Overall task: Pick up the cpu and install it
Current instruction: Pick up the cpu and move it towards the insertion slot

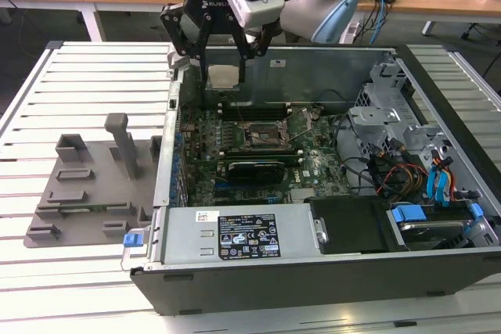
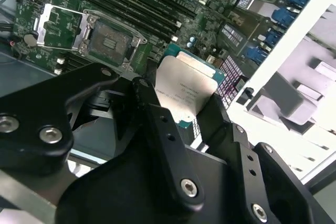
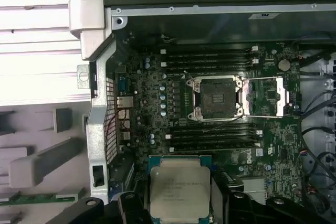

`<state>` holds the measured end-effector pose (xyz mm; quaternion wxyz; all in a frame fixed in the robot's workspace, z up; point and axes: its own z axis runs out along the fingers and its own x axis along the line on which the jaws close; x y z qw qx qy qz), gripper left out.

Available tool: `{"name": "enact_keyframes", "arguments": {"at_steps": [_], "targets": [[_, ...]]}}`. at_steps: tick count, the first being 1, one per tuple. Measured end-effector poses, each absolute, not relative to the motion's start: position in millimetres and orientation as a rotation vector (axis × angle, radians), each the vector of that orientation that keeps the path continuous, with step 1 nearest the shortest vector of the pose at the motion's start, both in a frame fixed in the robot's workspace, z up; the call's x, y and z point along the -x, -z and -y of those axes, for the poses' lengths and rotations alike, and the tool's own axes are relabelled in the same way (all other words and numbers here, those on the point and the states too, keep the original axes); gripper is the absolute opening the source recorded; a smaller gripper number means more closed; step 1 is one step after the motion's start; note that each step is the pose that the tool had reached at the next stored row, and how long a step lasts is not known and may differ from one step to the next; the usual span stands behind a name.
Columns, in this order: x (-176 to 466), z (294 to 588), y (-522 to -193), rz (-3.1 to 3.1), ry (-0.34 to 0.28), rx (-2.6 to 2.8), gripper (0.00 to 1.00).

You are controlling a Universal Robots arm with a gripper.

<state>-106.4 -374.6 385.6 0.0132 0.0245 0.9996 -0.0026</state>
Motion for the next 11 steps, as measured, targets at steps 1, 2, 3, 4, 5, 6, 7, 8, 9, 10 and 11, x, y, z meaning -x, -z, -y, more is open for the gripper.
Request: {"name": "enact_keyframes", "arguments": {"at_steps": [1, 2, 3, 4, 5, 6, 7, 8, 9, 10, 11], "targets": [[102.9, 374.6, -385.5, -3.114, 0.008, -0.076, 0.55], [100.7, 374.6, -385.5, -3.114, 0.008, -0.076, 0.55], [97.1, 374.6, -385.4, -3.114, 0.008, -0.076, 0.55], [93.8, 374.6, -385.4, -3.114, 0.008, -0.076, 0.55], [89.9, 374.6, -385.4, -3.114, 0.008, -0.076, 0.55], [87.1, 374.6, -385.3, -3.114, 0.008, -0.076, 0.55], [85.1, 374.6, -385.3, -3.114, 0.008, -0.076, 0.55], [83.3, 374.6, -385.3, -3.114, 0.008, -0.076, 0.55], [80.8, 374.6, -385.2, -3.114, 0.008, -0.076, 0.55], [79.1, 374.6, -385.2, -3.114, 0.008, -0.076, 0.55], [77.2, 374.6, -385.1, -3.114, 0.008, -0.076, 0.55]]}}
